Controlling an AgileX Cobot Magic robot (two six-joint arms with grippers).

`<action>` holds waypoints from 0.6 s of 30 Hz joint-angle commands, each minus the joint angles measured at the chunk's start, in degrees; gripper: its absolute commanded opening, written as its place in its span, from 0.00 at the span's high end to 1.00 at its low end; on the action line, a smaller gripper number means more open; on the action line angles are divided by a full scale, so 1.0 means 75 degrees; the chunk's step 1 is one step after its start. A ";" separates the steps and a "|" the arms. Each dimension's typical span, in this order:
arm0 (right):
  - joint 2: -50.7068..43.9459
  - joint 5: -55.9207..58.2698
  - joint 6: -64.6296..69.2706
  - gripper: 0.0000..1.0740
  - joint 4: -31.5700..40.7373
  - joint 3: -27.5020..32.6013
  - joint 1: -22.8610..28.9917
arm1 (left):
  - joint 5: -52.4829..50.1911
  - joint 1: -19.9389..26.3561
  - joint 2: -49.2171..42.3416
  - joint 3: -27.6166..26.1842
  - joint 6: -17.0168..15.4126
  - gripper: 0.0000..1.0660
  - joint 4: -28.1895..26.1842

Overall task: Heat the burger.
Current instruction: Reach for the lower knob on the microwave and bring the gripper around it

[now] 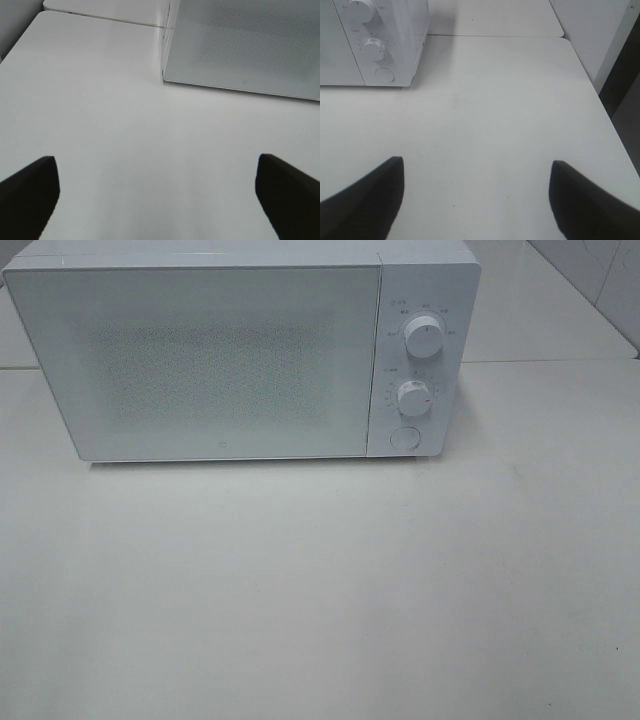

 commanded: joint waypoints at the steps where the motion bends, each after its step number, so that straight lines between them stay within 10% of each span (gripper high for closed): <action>1: -0.0191 -0.0046 0.0015 0.31 -0.0031 -0.0008 -0.0046 | -0.0008 0.0038 -0.0145 0.0023 0.0023 0.06 -0.0023; 18: -0.0191 -0.0046 0.0015 0.31 -0.0031 -0.0008 -0.0046 | -0.0008 0.0038 -0.0145 0.0023 0.0023 0.06 -0.0023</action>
